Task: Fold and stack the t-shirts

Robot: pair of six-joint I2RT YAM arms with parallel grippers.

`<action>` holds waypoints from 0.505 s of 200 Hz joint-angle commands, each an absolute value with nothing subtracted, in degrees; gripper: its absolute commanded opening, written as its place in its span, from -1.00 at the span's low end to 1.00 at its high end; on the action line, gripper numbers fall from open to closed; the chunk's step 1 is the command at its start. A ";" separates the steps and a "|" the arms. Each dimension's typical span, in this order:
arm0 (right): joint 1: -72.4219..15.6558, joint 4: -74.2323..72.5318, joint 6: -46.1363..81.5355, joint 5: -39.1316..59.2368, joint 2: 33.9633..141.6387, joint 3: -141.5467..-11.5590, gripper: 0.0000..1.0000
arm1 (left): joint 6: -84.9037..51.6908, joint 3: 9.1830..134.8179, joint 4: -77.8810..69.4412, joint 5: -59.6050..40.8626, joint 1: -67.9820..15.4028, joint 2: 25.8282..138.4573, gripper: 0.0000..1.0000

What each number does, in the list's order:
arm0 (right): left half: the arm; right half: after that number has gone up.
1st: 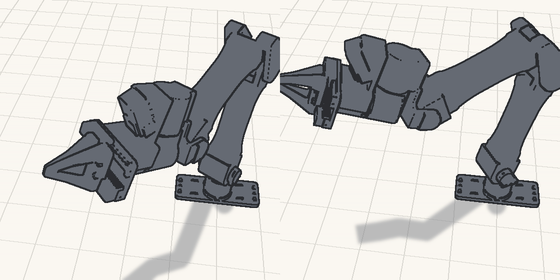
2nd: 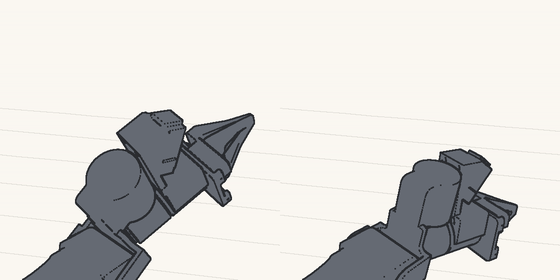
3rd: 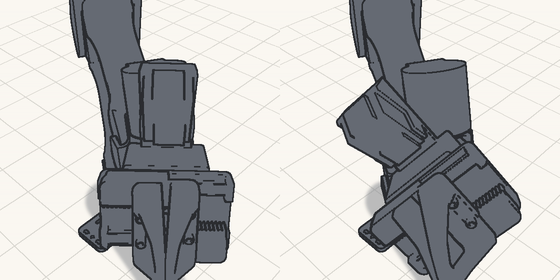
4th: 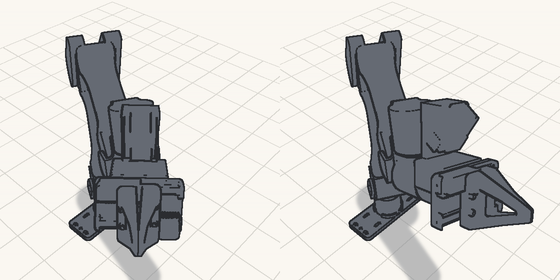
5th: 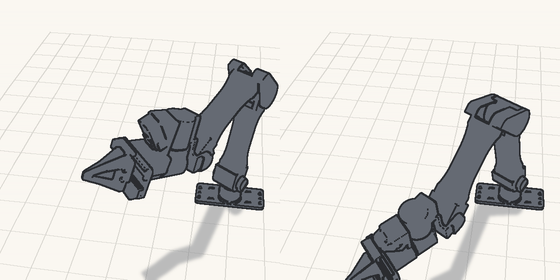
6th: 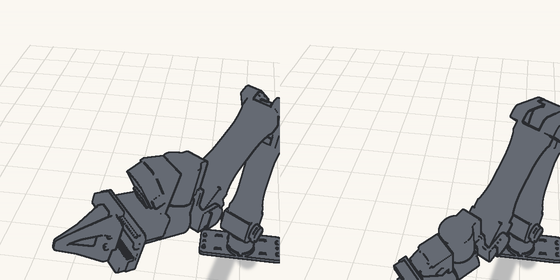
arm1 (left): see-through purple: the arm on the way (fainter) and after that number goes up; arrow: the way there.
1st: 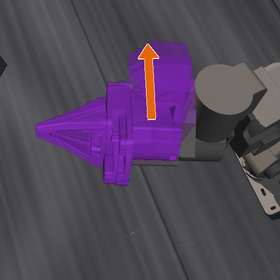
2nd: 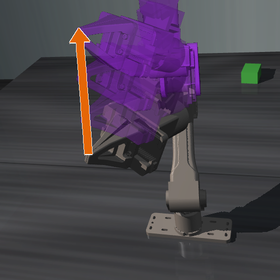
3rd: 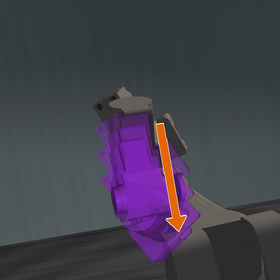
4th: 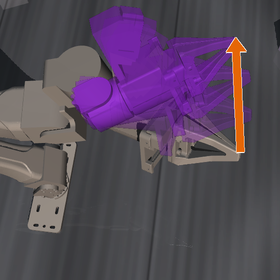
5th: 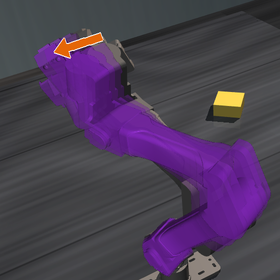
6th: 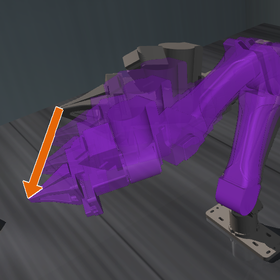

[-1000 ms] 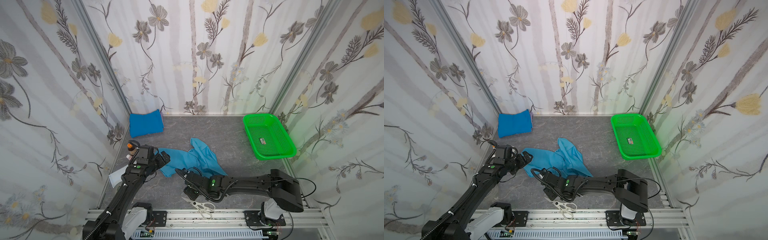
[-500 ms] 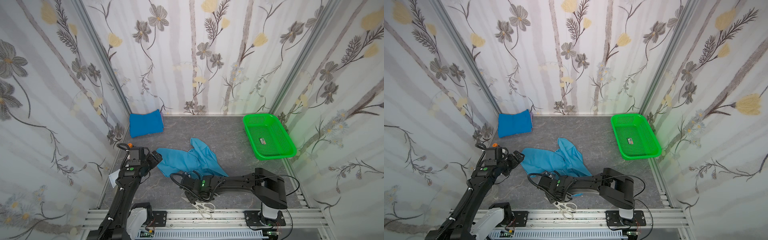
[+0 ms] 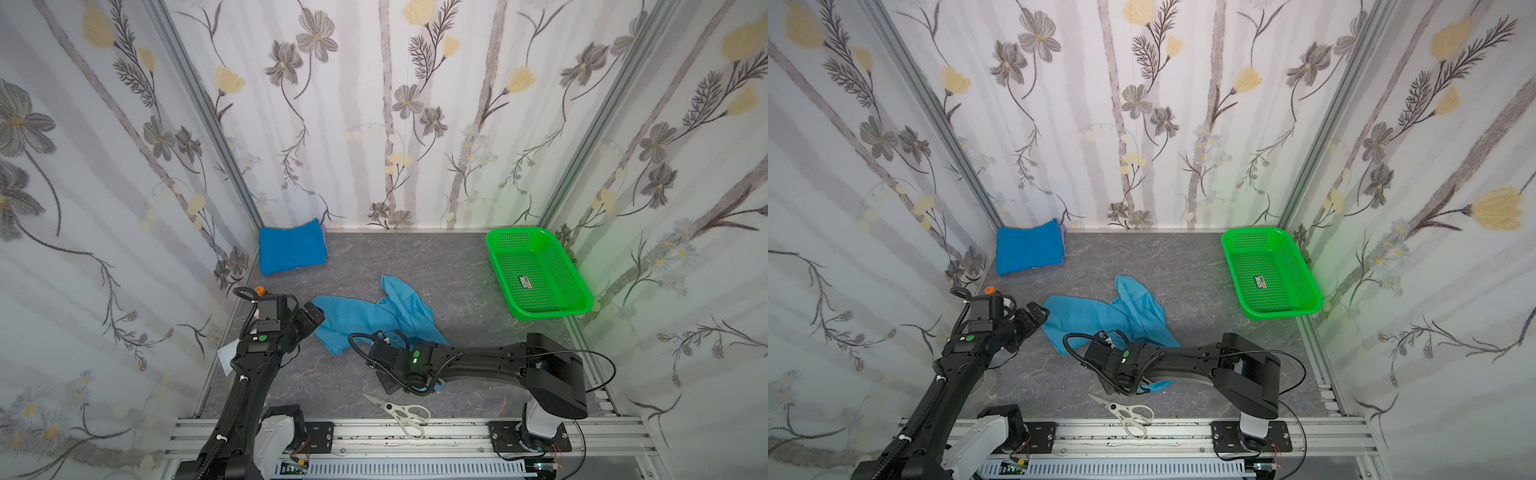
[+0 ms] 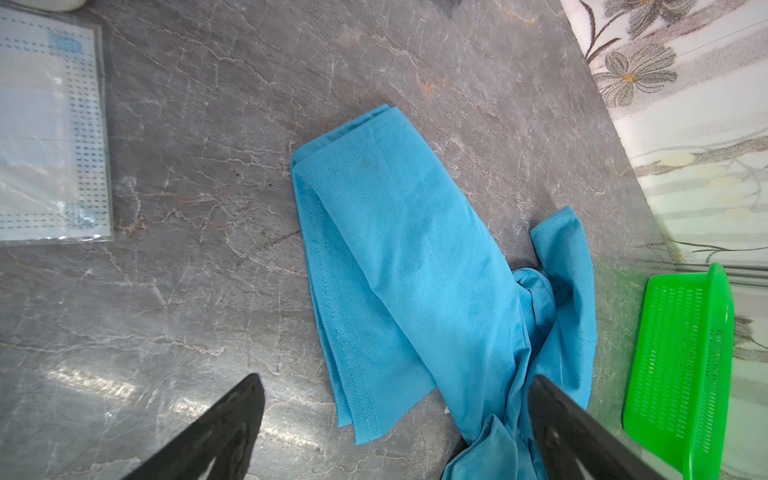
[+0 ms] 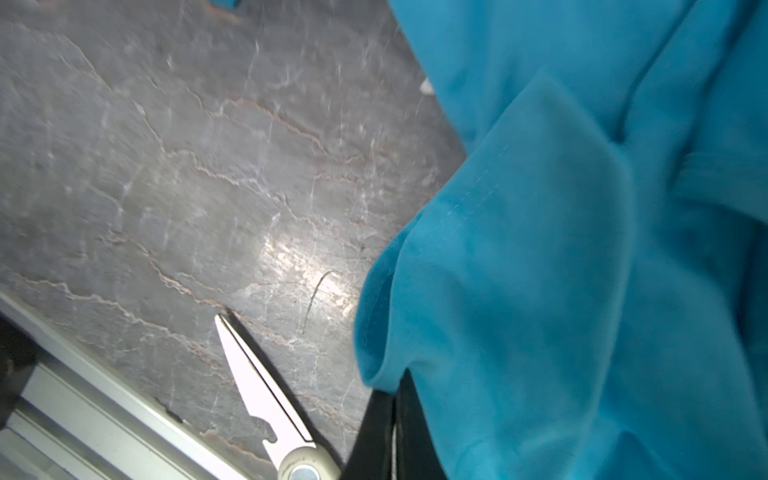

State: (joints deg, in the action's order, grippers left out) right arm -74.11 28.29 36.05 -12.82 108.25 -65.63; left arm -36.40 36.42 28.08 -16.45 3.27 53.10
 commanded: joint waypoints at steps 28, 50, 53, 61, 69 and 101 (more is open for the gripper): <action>-71.82 26.63 28.66 -16.74 98.81 -63.67 -1.00 | -36.31 36.72 27.21 -17.49 3.42 53.12 1.00; -67.66 26.19 24.93 -15.61 92.37 -63.36 -1.00 | -36.64 36.34 25.05 -21.12 3.43 53.86 1.00; -66.95 26.31 24.58 -15.42 91.91 -63.40 -1.00 | -36.71 36.38 24.76 -21.76 3.38 54.13 1.00; -65.03 26.66 23.37 -15.04 88.69 -63.61 -1.00 | -37.14 36.39 24.49 -23.13 3.24 54.76 1.00; -63.42 27.16 22.26 -15.17 86.34 -63.70 -1.00 | -37.33 36.43 23.74 -24.54 3.01 55.27 1.00; -57.71 29.36 16.13 -16.19 75.75 -65.14 -1.00 | -36.65 37.52 23.52 -27.60 0.27 57.33 1.00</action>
